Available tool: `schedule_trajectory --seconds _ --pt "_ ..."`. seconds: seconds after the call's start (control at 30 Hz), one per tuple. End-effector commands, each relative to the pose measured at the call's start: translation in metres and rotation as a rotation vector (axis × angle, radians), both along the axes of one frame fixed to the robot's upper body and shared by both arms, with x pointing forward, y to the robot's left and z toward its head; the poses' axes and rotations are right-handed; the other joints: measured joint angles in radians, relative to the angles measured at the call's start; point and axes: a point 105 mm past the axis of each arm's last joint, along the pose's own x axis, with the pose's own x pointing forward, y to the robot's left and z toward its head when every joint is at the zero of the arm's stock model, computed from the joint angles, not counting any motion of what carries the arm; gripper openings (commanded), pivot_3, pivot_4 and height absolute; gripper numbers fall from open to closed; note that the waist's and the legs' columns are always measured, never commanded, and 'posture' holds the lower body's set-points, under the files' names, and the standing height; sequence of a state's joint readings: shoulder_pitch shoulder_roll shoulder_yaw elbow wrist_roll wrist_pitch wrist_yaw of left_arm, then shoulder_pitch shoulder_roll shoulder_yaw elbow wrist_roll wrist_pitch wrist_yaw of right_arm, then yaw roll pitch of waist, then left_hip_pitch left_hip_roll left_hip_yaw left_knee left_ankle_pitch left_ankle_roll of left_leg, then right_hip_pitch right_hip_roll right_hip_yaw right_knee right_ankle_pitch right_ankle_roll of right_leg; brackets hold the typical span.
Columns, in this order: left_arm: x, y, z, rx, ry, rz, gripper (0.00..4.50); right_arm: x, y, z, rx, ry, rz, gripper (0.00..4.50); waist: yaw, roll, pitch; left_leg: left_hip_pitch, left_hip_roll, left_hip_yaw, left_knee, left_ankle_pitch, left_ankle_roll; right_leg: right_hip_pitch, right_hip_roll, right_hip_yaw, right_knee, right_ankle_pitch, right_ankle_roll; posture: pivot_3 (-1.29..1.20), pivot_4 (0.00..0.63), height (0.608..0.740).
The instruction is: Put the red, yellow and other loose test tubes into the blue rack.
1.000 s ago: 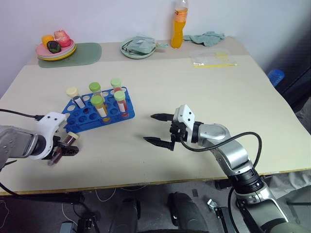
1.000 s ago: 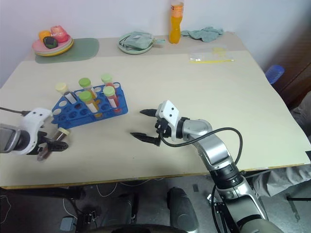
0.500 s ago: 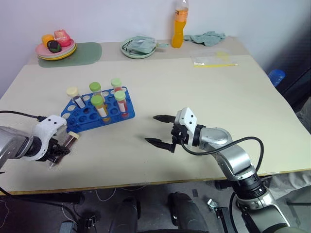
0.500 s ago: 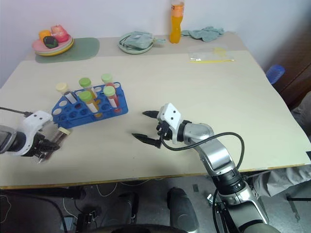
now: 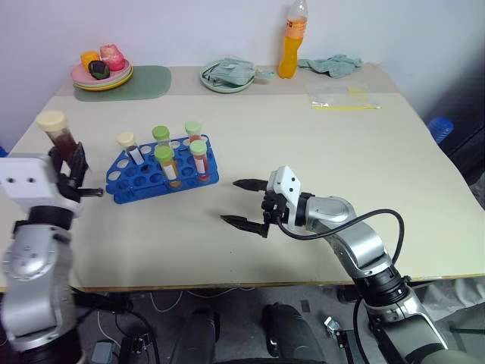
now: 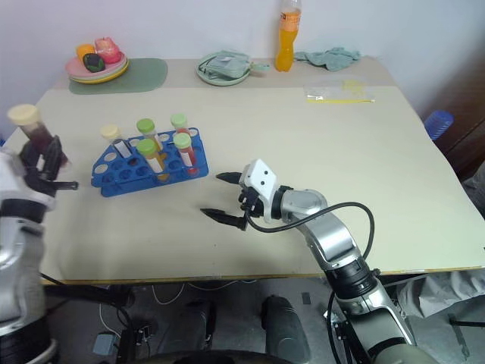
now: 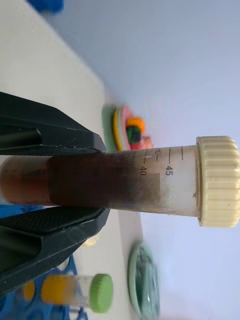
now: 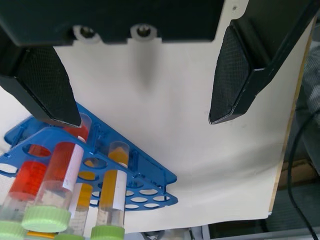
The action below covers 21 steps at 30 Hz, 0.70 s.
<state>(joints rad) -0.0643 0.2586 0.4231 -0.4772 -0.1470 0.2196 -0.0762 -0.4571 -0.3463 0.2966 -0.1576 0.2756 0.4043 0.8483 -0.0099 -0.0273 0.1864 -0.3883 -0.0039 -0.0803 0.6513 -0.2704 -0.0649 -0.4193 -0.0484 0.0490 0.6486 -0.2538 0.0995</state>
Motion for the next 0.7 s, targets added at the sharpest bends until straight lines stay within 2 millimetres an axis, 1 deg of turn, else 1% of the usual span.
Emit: schedule_trajectory --seconds 0.03,0.17,0.4,0.5,0.7 --pt "0.010 -0.014 -0.008 -0.005 -0.074 0.060 0.80 -0.002 0.009 0.013 0.024 -0.052 0.040 4.50 -0.002 -0.001 0.000 0.000 0.000 0.000 0.000 0.000 0.000 0.000 0.000 0.000 0.000 0.000 0.000 0.00 0.150 0.740" --pt "0.023 -0.018 -0.025 -0.029 -0.052 0.048 0.80 -0.002 0.010 0.013 0.027 -0.055 0.038 4.50 -0.009 -0.001 0.000 0.000 0.001 0.000 -0.001 0.000 0.000 -0.002 0.002 0.000 0.001 0.000 0.000 0.00 0.150 0.740" --pt "0.041 -0.028 -0.051 -0.076 0.030 -0.020 0.80 -0.003 0.007 0.012 0.034 -0.054 0.014 4.50 -0.005 -0.001 0.000 -0.001 0.001 0.000 0.000 0.000 0.000 -0.002 0.002 0.000 0.001 0.000 0.000 0.00 0.150 0.740" --pt "0.045 -0.035 -0.057 -0.078 0.053 -0.054 0.80 -0.003 0.006 0.012 0.034 -0.054 0.003 4.50 -0.004 0.000 0.000 -0.001 0.001 0.000 0.000 0.000 0.000 -0.002 0.002 0.000 0.001 0.000 0.000 0.00 0.150 0.740" --pt "0.051 -0.042 -0.062 -0.111 0.070 -0.102 0.80 -0.002 0.005 0.013 0.033 -0.057 -0.003 4.50 -0.004 0.000 0.000 -0.001 0.001 -0.001 0.000 0.000 0.000 -0.002 0.002 0.000 0.001 0.000 0.000 0.00 0.150 0.740"
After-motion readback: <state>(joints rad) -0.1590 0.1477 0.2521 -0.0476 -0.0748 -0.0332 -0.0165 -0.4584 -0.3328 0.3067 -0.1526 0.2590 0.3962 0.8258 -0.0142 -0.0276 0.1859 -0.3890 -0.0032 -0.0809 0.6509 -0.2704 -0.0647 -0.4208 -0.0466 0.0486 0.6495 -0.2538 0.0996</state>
